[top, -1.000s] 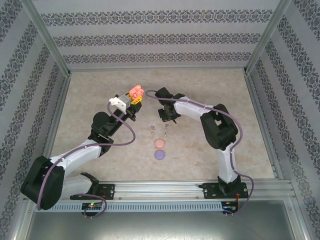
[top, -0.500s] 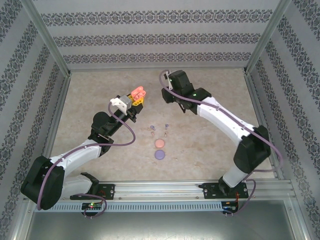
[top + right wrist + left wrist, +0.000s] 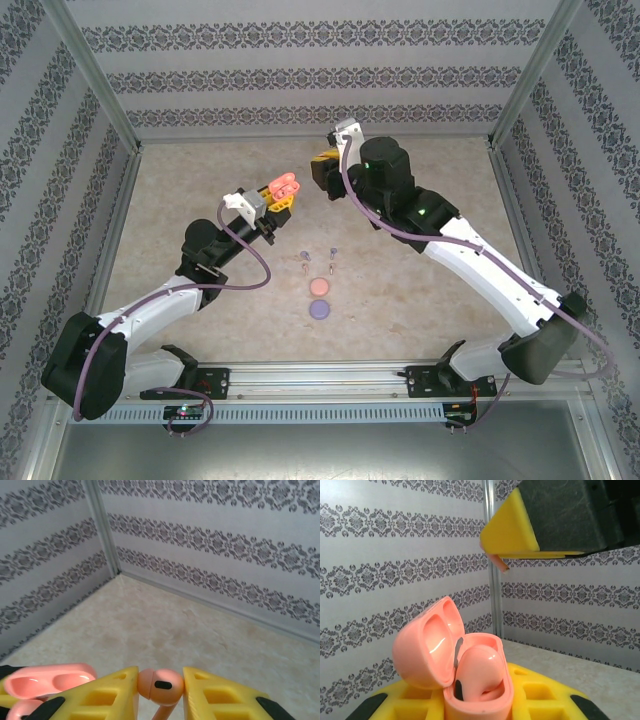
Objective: Insert the wireless bluetooth earbuds into the charging case
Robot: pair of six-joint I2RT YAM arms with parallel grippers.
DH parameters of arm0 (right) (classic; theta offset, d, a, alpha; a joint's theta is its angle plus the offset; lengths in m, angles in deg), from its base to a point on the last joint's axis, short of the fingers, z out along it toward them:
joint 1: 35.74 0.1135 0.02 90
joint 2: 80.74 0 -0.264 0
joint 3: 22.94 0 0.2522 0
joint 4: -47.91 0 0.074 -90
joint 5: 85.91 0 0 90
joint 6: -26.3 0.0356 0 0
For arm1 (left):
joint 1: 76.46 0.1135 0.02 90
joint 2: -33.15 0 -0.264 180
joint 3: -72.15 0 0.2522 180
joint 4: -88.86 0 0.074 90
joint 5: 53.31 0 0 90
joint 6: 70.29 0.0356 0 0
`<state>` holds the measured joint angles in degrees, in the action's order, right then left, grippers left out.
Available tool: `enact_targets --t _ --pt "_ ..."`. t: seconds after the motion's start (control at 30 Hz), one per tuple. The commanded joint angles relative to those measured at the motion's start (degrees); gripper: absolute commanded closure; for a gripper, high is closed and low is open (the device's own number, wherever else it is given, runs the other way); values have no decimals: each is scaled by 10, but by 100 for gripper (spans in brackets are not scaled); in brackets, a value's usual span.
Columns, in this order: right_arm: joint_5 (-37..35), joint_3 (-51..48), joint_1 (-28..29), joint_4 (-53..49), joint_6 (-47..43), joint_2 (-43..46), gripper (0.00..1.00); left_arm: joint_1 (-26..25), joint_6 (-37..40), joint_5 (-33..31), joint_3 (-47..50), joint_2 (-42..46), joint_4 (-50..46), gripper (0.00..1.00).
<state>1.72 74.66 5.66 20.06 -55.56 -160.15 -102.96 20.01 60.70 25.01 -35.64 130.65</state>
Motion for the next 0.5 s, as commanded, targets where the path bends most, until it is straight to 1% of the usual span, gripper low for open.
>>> enact_targets --t 0.0,0.17,0.47 --pt "43 -10 5 33 21 9 71 6 -19 22 -27 -1 -2 100" --pt "79 -23 6 56 61 5 71 6 -28 34 -44 -2 -23 100" --pt "100 -30 7 74 89 -3 71 5 -30 38 -52 -9 -26 100"
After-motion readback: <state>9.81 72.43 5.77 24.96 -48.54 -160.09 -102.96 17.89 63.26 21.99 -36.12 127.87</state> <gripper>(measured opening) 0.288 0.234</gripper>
